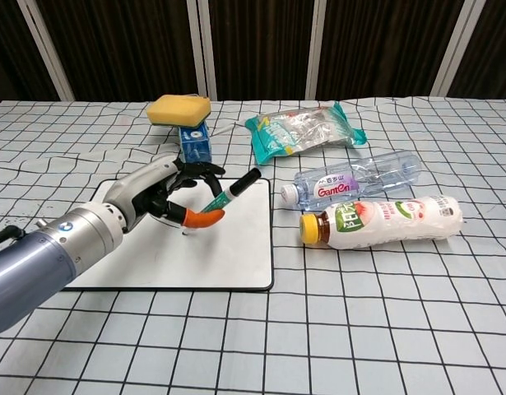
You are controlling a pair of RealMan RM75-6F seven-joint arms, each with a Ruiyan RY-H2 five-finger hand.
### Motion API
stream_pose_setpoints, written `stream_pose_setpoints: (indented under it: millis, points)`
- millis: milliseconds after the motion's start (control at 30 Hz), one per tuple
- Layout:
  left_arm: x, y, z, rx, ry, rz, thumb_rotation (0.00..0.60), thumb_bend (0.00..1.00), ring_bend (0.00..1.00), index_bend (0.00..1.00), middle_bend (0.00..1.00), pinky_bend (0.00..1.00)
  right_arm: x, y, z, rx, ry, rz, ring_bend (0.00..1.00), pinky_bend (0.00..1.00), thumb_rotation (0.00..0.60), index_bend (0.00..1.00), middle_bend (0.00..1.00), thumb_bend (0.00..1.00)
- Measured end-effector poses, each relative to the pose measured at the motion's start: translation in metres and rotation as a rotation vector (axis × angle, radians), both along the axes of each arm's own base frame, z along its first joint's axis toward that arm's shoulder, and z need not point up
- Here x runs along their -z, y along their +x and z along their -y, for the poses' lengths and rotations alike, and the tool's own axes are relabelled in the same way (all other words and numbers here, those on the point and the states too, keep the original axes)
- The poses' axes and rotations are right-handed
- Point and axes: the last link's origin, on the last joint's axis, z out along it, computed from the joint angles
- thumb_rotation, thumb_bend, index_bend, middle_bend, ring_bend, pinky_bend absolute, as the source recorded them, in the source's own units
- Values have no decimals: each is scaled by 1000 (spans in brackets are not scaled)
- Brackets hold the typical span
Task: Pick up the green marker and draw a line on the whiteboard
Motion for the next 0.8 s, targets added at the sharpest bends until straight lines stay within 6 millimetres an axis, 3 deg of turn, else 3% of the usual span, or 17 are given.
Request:
stream_pose_setpoints:
  millis: [233, 433, 667, 800]
  points:
    - [-11, -19, 4, -17, 10, -31, 600, 526, 0, 656, 115, 52, 1, 0, 0, 1, 0, 1, 0, 0, 600, 0, 0, 351]
    - [-24, -48, 13, -60, 16, -71, 600, 526, 0, 656, 115, 52, 1, 1, -1, 1, 0, 0, 0, 0, 600, 0, 0, 351]
    - [-49, -74, 22, -94, 42, -95, 600, 526, 0, 656, 115, 52, 2, 2, -1, -1, -1, -4, 0, 0, 600, 0, 0, 351]
    - [-69, -78, 24, -96, 73, -72, 600, 526, 0, 655, 115, 52, 2, 2, -1, -2, 0, -6, 0, 0, 600, 0, 0, 350]
